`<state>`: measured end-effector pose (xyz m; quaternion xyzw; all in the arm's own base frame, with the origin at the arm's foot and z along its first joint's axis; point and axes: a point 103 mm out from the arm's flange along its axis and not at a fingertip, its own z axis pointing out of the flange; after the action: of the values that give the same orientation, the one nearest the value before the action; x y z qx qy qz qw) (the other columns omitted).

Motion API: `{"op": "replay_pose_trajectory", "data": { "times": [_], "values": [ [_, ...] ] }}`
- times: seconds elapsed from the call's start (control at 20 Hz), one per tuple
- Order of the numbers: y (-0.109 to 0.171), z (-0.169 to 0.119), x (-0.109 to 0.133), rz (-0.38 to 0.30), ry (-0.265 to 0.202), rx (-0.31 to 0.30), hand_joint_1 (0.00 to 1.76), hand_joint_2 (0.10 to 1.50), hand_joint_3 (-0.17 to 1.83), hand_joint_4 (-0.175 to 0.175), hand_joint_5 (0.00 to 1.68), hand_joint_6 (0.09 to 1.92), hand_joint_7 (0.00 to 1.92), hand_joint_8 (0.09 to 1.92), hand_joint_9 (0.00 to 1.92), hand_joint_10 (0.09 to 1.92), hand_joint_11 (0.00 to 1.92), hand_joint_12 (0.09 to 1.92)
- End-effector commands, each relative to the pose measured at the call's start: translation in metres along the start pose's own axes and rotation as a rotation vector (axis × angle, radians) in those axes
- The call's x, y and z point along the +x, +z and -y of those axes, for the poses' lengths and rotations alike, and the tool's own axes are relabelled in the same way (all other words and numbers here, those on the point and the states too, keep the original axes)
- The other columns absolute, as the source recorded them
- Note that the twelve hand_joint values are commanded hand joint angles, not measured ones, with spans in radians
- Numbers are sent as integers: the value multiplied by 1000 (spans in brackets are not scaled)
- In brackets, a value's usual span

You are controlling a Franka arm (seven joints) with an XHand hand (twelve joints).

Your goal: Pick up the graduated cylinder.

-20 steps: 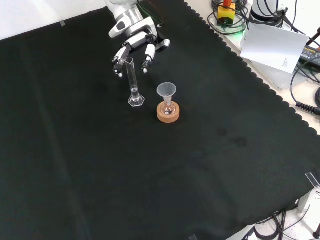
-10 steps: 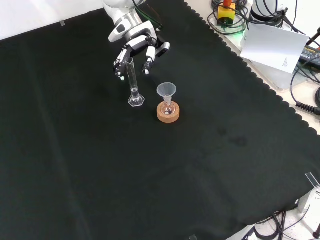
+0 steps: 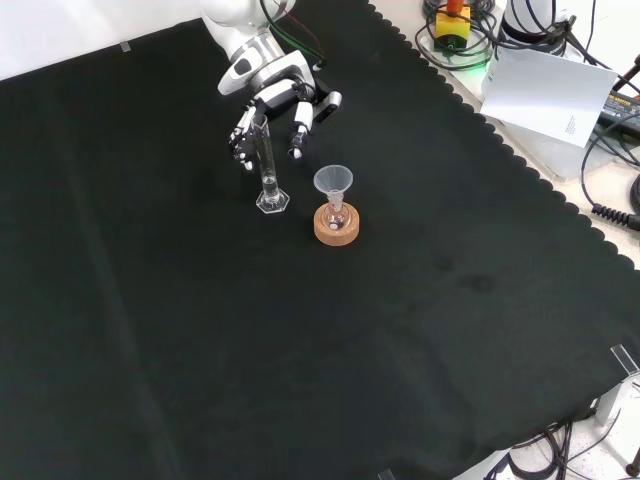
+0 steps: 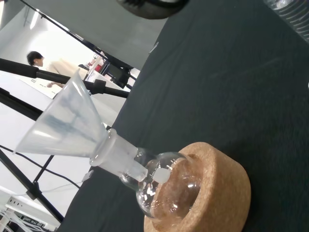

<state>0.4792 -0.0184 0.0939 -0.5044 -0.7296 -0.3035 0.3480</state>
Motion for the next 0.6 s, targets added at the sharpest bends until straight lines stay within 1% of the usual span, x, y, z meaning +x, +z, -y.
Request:
{"op": "replay_pose_trajectory", "data": {
  "times": [0.05,0.45,0.6],
  "values": [
    [4,-2,-2,-43,-7,-1,1112,974,-175,-37,613,105,441,593,667,518,422,1279],
    [6,-4,-6,-92,-22,-16,1130,982,-175,-39,603,115,422,584,674,502,454,1251],
    [7,-4,-6,-105,-29,-9,1132,985,-175,-39,598,122,421,584,680,493,468,1236]
  ]
}}
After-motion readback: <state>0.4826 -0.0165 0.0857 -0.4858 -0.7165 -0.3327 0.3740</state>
